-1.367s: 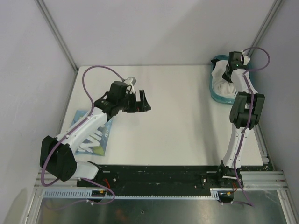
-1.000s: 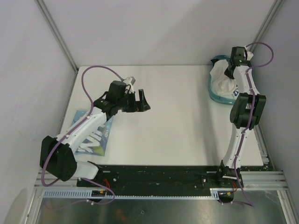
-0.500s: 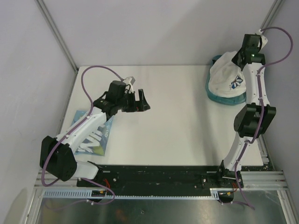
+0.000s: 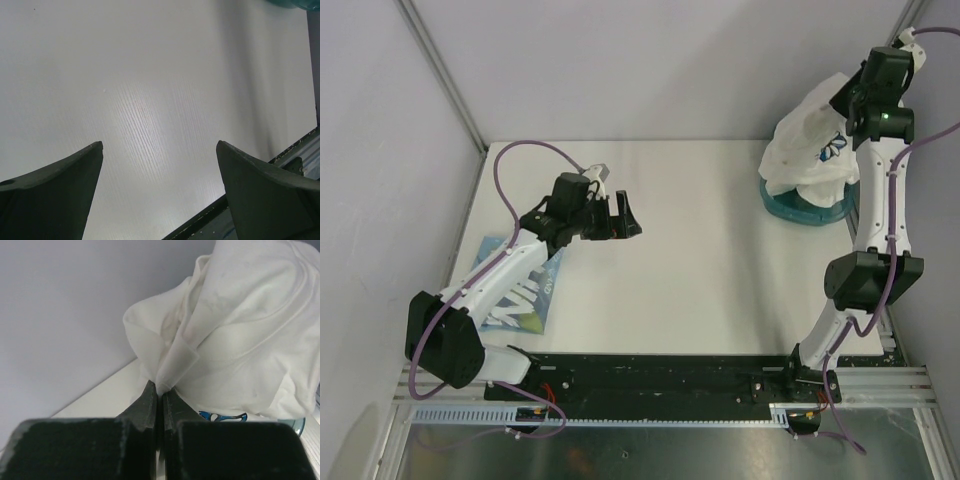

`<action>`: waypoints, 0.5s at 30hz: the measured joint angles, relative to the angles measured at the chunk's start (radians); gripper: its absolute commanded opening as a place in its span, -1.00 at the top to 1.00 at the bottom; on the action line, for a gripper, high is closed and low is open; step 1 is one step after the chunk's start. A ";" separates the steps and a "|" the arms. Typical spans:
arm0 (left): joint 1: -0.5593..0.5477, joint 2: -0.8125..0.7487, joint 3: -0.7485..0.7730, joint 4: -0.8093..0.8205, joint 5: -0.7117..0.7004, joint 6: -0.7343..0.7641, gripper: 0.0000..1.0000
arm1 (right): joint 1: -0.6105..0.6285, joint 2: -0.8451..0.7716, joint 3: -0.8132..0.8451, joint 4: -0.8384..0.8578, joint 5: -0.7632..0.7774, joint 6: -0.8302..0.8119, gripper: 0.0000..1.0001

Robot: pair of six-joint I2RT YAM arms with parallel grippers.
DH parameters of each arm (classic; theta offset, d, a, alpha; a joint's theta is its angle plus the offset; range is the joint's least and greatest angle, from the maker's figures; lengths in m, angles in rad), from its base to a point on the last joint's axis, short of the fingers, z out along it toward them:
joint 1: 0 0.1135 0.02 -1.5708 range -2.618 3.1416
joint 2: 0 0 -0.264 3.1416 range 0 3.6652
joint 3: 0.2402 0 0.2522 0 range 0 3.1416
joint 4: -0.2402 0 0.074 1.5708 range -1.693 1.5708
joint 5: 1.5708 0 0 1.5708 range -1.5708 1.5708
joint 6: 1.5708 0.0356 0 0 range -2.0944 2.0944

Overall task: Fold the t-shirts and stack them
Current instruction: Grab crumpled tshirt from bin with the right arm

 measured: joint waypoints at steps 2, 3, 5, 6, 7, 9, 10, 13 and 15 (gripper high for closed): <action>0.000 0.000 0.000 0.002 0.000 0.000 -0.99 | 0.001 -0.014 0.010 0.005 0.000 0.002 1.00; 0.000 0.000 0.000 0.003 0.000 0.000 -0.99 | 0.002 -0.019 0.017 0.012 0.000 0.003 1.00; 0.000 0.000 0.000 0.003 0.000 0.000 -0.99 | 0.002 -0.020 0.037 0.019 0.000 0.003 1.00; 0.000 0.000 0.000 0.004 0.000 0.000 -0.99 | 0.002 -0.020 0.047 0.021 0.000 0.003 1.00; 0.000 0.000 0.000 0.004 0.000 0.000 -0.99 | 0.002 -0.020 0.052 0.022 0.000 0.003 1.00; 0.000 0.000 0.000 0.004 0.000 0.000 -0.99 | 0.001 -0.020 0.058 0.026 0.001 0.004 1.00; 0.000 0.000 0.000 0.004 0.000 0.000 -0.99 | 0.001 -0.020 0.058 0.029 0.001 0.004 1.00; 0.000 0.000 0.000 0.004 0.000 0.000 -0.99 | -0.001 -0.008 0.063 0.029 0.001 0.005 1.00; 0.000 0.000 0.000 0.005 0.000 0.000 -0.99 | -0.002 0.008 0.075 0.029 0.001 0.009 0.97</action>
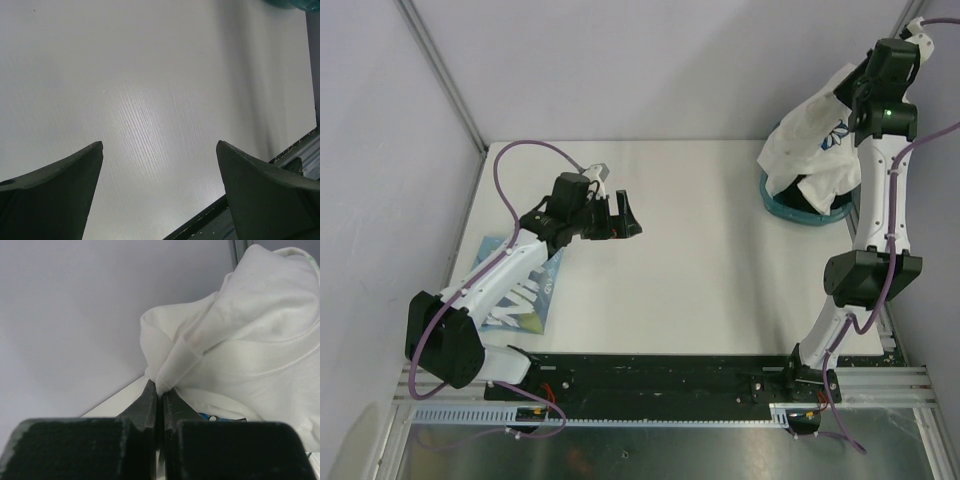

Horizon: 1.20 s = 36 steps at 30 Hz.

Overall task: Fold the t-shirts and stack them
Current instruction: Grab crumpled tshirt from bin with the right arm

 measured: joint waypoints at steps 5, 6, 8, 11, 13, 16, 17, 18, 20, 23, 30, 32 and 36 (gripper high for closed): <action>0.000 0.000 0.000 0.006 0.000 0.000 -0.99 | -0.001 0.037 -0.001 -0.001 0.000 0.010 0.66; 0.000 0.000 0.000 0.007 0.000 0.000 -0.99 | -0.001 0.038 -0.024 0.007 -0.001 0.014 0.60; 0.000 0.000 0.000 0.009 0.000 0.000 -0.99 | -0.001 0.030 -0.095 0.029 -0.003 0.023 0.48; 0.000 0.000 0.000 0.012 0.001 0.000 -0.99 | -0.001 0.009 -0.261 0.071 -0.024 0.033 0.24; 0.000 0.000 0.000 0.013 0.001 0.000 -0.99 | -0.001 0.008 -0.348 0.083 -0.046 0.037 0.12; 0.000 0.000 -0.001 0.013 0.002 0.000 -0.99 | 0.000 0.008 -0.460 0.084 -0.082 0.040 -0.14; 0.000 0.000 -0.002 0.014 0.002 0.000 -0.99 | 0.001 0.008 -0.493 0.085 -0.092 0.038 -0.24; 0.000 0.000 -0.004 0.014 0.002 0.000 -0.99 | 0.003 0.008 -0.522 0.088 -0.100 0.035 -0.32; 0.000 -0.001 -0.010 0.014 0.003 0.000 -0.99 | 0.010 0.003 -0.573 0.090 -0.109 0.026 -0.50; 0.000 -0.002 -0.015 0.013 0.004 0.000 -0.99 | 0.028 -0.011 -0.615 0.089 -0.111 0.011 -0.65; 0.000 -0.002 -0.016 0.014 0.013 -0.001 -0.99 | 0.137 -0.036 -0.623 0.120 -0.024 -0.058 -0.79; 0.000 -0.002 -0.016 0.014 0.019 -0.001 -0.99 | 0.174 -0.016 -0.611 0.129 0.033 -0.074 -0.79; 0.001 -0.002 -0.016 0.017 0.026 0.000 -0.99 | 0.233 0.069 -0.541 0.114 0.127 -0.090 -0.73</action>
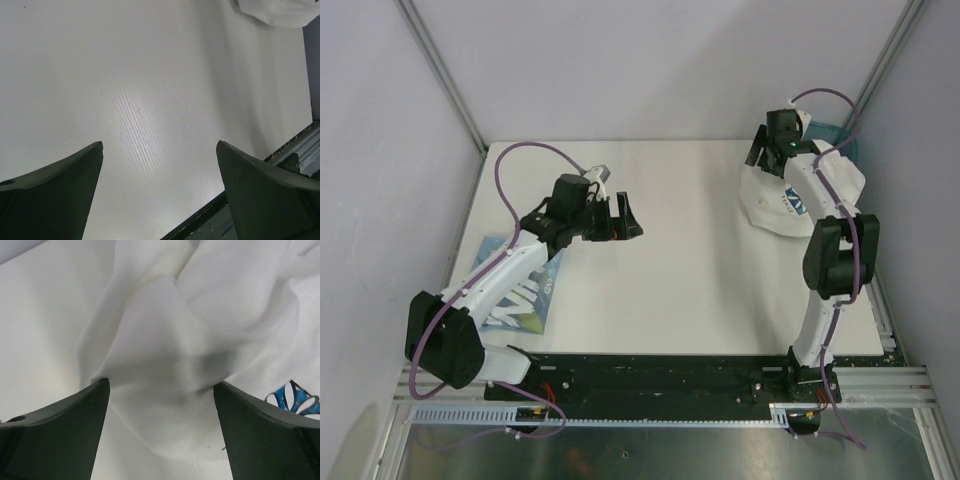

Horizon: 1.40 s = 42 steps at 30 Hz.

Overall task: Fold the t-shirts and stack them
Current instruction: Grab crumpled tshirt from bin with the right arm, then move the tshirt to the center of the board

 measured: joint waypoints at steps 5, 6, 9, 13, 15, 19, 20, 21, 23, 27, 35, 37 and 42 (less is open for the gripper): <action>0.000 0.000 0.000 0.002 0.000 0.000 -0.99 | 0.023 0.108 0.080 -0.049 0.116 -0.027 0.18; 0.000 0.000 0.000 0.002 0.000 0.000 -0.99 | 0.024 0.116 0.090 -0.061 0.130 -0.032 0.50; 0.000 0.000 0.000 0.002 0.000 0.000 -0.99 | 0.026 0.132 0.141 -0.109 0.172 -0.046 0.94; 0.000 -0.004 0.000 0.003 0.000 0.000 -0.99 | 0.026 0.130 0.238 -0.156 0.206 -0.051 1.00; 0.000 -0.006 0.000 0.003 0.000 0.000 -0.99 | 0.022 0.118 0.278 -0.172 0.215 -0.055 1.00; 0.000 -0.008 0.000 0.003 0.000 0.000 -0.99 | 0.017 0.049 0.313 -0.193 0.216 -0.058 1.00; 0.000 -0.009 0.000 0.003 0.000 0.000 -0.99 | 0.017 0.026 0.322 -0.194 0.214 -0.058 1.00; 0.001 -0.011 0.000 0.003 0.000 0.000 -0.99 | 0.017 0.001 0.333 -0.194 0.212 -0.058 1.00; 0.001 -0.013 0.000 0.003 0.000 -0.001 -0.99 | 0.016 -0.055 0.353 -0.187 0.204 -0.059 1.00; 0.001 -0.019 0.000 0.003 0.000 -0.002 -0.99 | 0.016 -0.167 0.370 -0.139 0.184 -0.062 1.00; 0.001 -0.025 0.000 0.003 0.000 -0.007 -0.99 | 0.017 -0.291 0.394 -0.008 0.109 -0.050 1.00; 0.001 -0.025 0.000 0.004 0.000 -0.010 -0.99 | 0.018 -0.295 0.411 0.008 0.104 -0.049 1.00; 0.001 -0.027 0.000 0.004 -0.001 -0.011 -0.99 | 0.020 -0.293 0.457 0.018 0.075 -0.045 1.00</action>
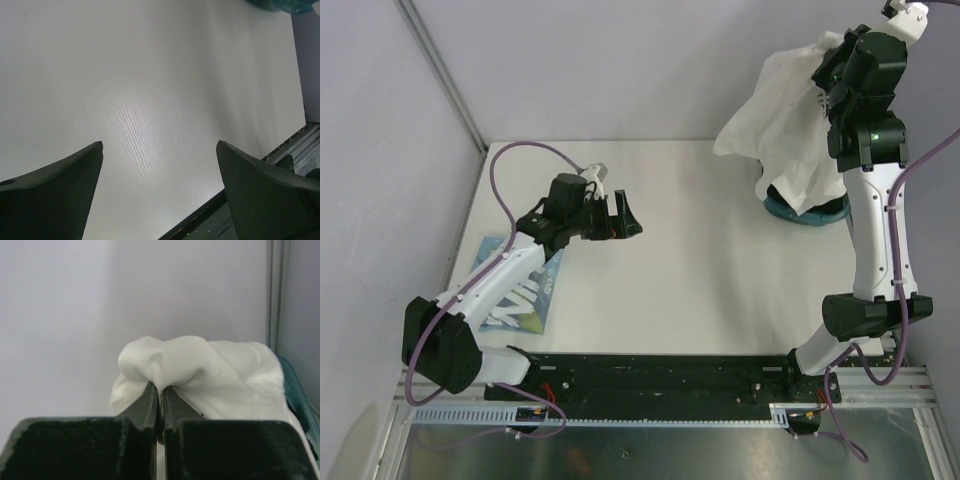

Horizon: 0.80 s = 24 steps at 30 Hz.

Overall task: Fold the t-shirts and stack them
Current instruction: Move the tshirt to the center of the board

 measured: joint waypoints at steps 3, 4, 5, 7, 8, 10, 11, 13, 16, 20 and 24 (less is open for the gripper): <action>0.000 -0.003 0.000 0.000 0.000 -0.007 -0.99 | 0.011 0.000 0.011 0.023 -0.020 0.008 1.00; 0.000 -0.005 0.000 0.000 -0.001 -0.008 -0.99 | 0.017 0.000 0.014 0.027 -0.027 0.013 1.00; 0.001 -0.007 0.000 0.000 -0.001 -0.008 -0.99 | 0.027 0.000 0.017 0.034 -0.039 0.023 1.00; 0.002 -0.011 0.000 0.000 -0.002 -0.011 -0.99 | 0.048 0.000 0.021 0.045 -0.056 0.038 1.00; 0.002 -0.013 0.000 0.000 -0.005 -0.013 -0.99 | 0.062 0.000 0.023 0.051 -0.066 0.050 1.00; 0.002 -0.014 0.000 0.000 -0.009 -0.015 -0.99 | 0.095 0.000 0.023 0.063 -0.075 0.061 1.00; 0.002 -0.016 0.000 0.000 -0.011 -0.016 -0.99 | 0.116 0.000 0.023 0.066 -0.078 0.069 1.00; 0.002 -0.019 -0.001 0.000 -0.016 -0.017 -0.99 | 0.160 0.000 0.023 0.072 -0.082 0.075 1.00; 0.003 -0.032 -0.010 0.001 -0.024 -0.019 -0.99 | 0.238 -0.003 -0.002 0.105 -0.080 0.076 1.00; 0.005 -0.059 -0.032 0.000 -0.031 -0.028 -0.99 | 0.309 -0.046 -0.167 0.186 -0.081 0.087 1.00; 0.006 -0.099 -0.056 0.000 -0.037 -0.041 -0.99 | 0.325 -0.076 -0.424 0.262 -0.092 0.132 1.00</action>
